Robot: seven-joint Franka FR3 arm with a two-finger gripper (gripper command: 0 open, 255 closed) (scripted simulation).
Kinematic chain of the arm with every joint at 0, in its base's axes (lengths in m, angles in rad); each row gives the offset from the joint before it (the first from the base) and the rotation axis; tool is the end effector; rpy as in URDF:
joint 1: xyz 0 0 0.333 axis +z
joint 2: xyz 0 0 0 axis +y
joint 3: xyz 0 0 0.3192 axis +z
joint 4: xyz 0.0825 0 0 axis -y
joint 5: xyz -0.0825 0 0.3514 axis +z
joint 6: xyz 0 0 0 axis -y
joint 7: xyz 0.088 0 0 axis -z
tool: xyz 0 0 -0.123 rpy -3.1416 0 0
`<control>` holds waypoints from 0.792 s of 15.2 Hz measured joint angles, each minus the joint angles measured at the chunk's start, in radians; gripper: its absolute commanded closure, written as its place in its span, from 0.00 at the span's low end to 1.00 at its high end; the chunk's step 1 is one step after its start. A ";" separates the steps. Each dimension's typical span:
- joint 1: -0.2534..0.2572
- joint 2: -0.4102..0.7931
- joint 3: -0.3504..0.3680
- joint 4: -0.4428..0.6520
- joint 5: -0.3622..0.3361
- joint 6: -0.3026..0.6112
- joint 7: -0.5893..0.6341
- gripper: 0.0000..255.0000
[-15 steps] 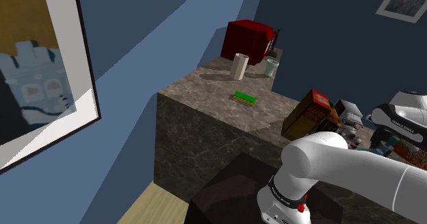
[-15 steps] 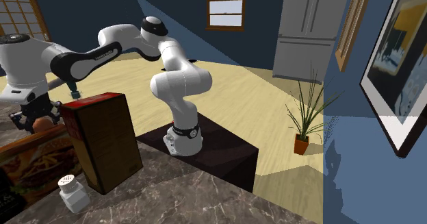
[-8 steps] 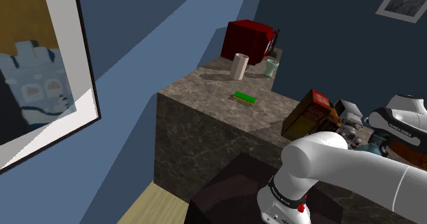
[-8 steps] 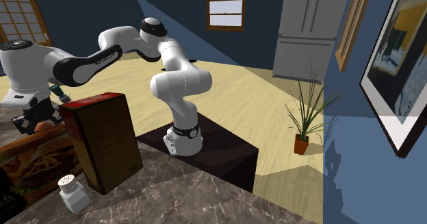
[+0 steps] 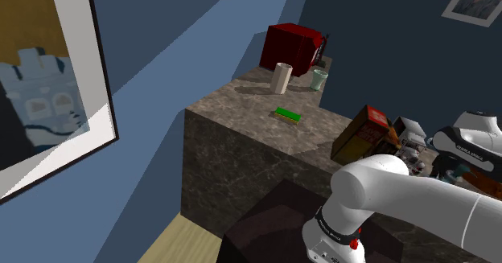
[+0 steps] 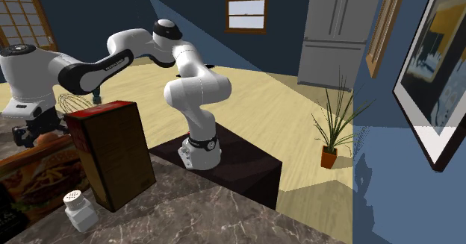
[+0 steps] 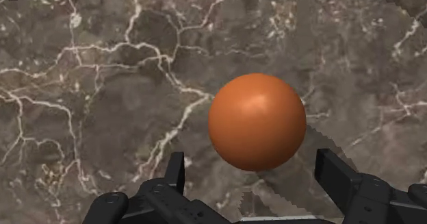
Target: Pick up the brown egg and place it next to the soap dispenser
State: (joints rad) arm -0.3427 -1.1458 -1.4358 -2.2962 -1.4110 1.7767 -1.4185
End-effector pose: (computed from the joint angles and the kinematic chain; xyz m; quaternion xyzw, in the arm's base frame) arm -0.2292 -0.4299 0.3251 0.9835 0.1335 -0.1141 0.0426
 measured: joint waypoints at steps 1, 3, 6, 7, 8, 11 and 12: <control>-0.001 0.000 0.000 0.000 0.000 0.000 -0.001 0.00; -0.012 0.007 0.039 0.000 0.029 -0.021 -0.006 0.00; -0.024 0.019 0.106 0.011 0.082 -0.061 -0.017 0.00; -0.029 0.019 0.112 0.008 0.086 -0.064 -0.018 0.00; -0.030 0.019 0.116 0.008 0.089 -0.066 -0.018 0.00; -0.030 0.020 0.118 0.009 0.091 -0.068 -0.018 0.00; -0.030 0.020 0.118 0.008 0.091 -0.068 -0.018 0.00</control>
